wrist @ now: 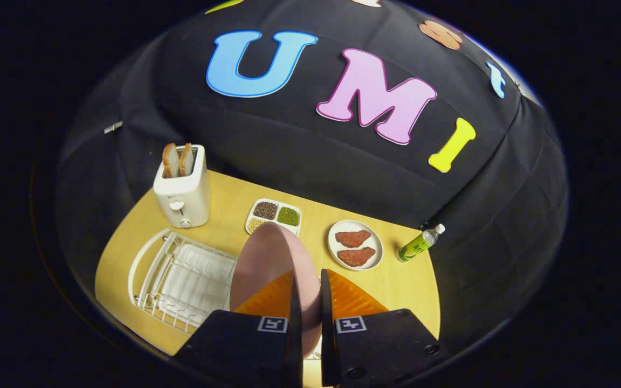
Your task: Take the plate from the dish rack, then take the spoon from the basket and place it into the plate.
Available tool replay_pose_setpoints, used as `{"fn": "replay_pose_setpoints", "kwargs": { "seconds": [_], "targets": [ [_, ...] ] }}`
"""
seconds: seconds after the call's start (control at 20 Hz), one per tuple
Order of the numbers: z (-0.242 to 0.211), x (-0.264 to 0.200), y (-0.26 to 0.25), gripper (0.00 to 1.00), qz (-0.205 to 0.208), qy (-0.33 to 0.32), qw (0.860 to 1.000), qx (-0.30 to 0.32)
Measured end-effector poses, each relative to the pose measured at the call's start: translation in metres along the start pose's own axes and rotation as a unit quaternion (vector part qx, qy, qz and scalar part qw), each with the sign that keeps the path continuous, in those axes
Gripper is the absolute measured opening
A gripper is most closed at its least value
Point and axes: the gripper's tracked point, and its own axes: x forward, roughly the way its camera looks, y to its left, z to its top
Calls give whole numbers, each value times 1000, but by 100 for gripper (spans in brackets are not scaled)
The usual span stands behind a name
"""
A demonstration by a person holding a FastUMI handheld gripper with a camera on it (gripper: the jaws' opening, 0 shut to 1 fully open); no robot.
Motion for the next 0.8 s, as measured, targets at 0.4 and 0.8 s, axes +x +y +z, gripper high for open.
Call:
{"fn": "replay_pose_setpoints", "kwargs": {
  "seconds": [0.4,0.8],
  "targets": [
    [-48,-68,-59,18,88,-23,989,113],
    [-184,-108,-89,17,132,23,970,203]
  ]
}}
